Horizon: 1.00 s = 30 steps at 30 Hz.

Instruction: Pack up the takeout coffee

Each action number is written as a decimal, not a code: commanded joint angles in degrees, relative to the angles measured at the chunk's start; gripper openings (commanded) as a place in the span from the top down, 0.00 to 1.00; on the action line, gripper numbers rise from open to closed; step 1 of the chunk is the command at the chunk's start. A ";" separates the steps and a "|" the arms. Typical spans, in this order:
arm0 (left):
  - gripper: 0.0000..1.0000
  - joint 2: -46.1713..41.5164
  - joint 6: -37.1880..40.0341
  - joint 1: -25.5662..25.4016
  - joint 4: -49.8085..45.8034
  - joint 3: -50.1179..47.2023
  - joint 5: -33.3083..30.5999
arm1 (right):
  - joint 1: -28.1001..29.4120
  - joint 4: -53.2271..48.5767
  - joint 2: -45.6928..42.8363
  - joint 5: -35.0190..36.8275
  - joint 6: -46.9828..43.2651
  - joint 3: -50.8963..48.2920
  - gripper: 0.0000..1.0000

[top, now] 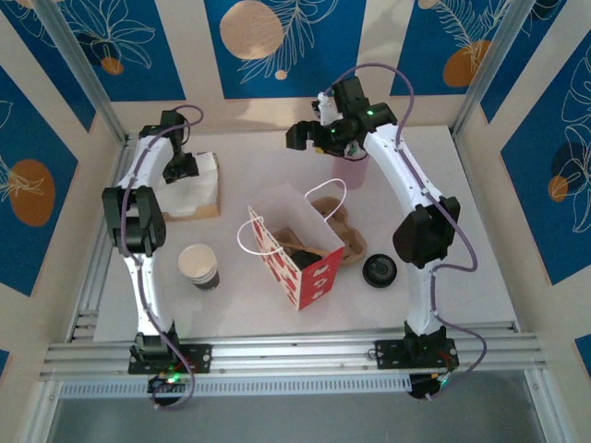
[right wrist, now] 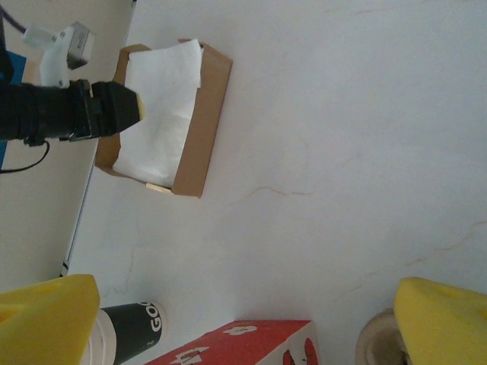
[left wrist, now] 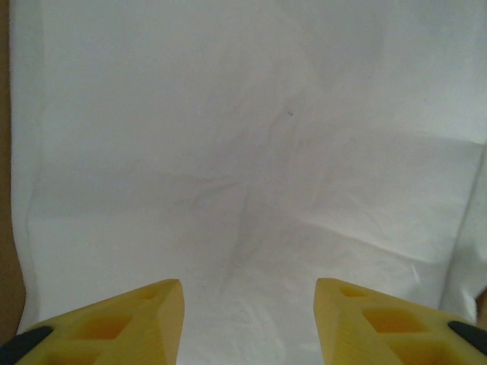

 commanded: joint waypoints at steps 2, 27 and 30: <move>0.55 3.51 1.58 0.76 -5.13 4.47 -1.13 | 0.44 -3.08 1.19 -2.59 -0.91 2.56 0.01; 0.77 13.16 2.28 2.01 -7.87 13.17 2.68 | 0.05 -3.53 2.97 -3.82 -1.35 4.12 0.01; 0.81 13.26 2.26 2.01 -7.93 13.43 2.50 | 0.14 -3.71 3.22 -4.07 -1.43 4.48 0.01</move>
